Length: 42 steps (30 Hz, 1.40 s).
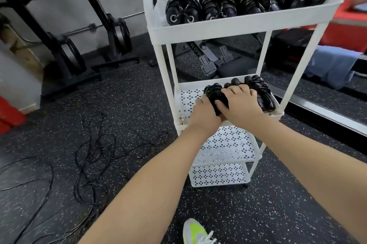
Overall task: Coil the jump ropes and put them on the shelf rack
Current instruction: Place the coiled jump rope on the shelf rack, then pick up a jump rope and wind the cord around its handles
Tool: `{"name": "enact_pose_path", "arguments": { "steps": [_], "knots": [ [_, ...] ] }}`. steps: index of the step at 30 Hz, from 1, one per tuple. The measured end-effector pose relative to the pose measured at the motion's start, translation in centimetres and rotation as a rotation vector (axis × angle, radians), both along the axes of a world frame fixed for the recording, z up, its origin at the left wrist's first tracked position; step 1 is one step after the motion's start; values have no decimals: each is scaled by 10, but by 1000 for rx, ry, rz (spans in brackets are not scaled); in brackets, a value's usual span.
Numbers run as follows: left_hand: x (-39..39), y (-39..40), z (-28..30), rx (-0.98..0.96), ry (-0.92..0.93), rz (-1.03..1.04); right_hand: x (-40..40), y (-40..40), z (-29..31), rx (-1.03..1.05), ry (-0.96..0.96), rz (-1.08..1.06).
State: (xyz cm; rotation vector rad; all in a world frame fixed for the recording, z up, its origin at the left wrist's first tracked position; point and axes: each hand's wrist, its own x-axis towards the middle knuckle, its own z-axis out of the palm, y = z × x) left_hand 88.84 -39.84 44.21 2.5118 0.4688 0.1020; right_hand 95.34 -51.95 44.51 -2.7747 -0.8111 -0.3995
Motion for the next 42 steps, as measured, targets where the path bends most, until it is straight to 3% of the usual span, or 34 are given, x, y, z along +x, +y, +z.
{"name": "enact_pose_path", "arguments": {
  "steps": [3, 7, 10, 15, 24, 29, 42],
  "knots": [
    [-32, 4, 11, 203, -145, -116, -26, 1, 15, 179, -108, 155],
    [-102, 15, 31, 318, -200, -206, -88, 15, 31, 70, -53, 270],
    [-169, 35, 23, 348, -119, -116, -140, 38, 30, -55, -41, 438],
    [-284, 89, -36, 231, 51, 95, -228, 111, 1, -301, 76, 651],
    [-416, 205, -159, 119, 401, 376, -317, 225, -116, -525, 415, 690],
    [-398, 256, -219, 138, 466, 355, -304, 262, -193, -599, 527, 551],
    [-229, 331, -380, 10, 495, 351, -197, 336, -348, -590, 742, 265]
  ]
}}
